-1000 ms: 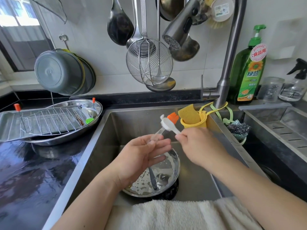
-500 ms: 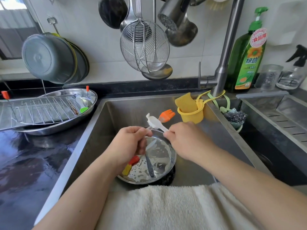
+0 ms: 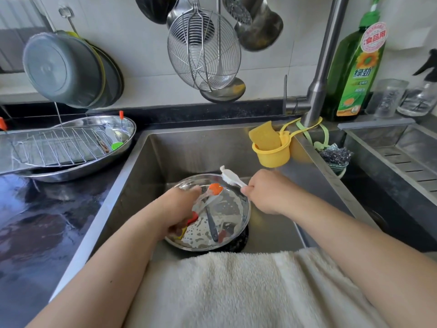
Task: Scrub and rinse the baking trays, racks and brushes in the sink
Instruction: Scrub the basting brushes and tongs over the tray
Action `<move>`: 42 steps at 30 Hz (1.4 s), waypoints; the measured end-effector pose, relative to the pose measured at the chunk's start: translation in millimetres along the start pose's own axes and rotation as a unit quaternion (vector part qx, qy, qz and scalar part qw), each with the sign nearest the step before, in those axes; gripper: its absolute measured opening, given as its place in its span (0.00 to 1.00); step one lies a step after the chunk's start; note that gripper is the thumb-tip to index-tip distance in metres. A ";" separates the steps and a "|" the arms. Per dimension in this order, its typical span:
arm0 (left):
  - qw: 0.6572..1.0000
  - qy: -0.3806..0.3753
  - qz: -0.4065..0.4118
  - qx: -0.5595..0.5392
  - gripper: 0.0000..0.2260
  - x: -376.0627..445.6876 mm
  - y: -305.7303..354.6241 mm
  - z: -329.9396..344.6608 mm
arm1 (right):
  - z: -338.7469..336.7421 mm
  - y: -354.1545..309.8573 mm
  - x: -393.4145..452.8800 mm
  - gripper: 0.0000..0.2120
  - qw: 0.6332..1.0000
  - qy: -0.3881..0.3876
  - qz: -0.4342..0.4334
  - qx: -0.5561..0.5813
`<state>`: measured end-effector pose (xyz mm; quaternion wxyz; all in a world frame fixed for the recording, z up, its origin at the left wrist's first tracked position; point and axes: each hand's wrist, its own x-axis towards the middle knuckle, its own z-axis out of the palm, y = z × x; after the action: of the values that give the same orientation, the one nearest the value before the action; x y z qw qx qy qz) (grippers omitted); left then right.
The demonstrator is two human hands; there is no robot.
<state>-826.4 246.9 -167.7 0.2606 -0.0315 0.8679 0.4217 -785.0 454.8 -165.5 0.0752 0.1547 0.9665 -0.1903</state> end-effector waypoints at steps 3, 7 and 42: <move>0.991 -0.090 -0.051 0.090 0.18 -5.3 -2.9 2.5 | 2.7 -1.9 -0.9 0.18 1.000 -0.026 -0.008 0.004; 0.992 -0.054 -0.027 0.114 0.12 8.6 -11.8 5.2 | 1.3 -6.1 -4.9 0.18 0.999 -0.046 -0.029 0.002; 0.894 0.216 -0.087 0.382 0.45 200.9 21.1 -218.1 | -29.0 -134.6 17.1 0.11 0.984 -0.016 -0.175 0.036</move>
<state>-1098.2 130.4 -137.8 0.0945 -0.0953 0.9908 0.0163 -847.7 352.4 -96.0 0.0504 -0.0177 0.9698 -0.2378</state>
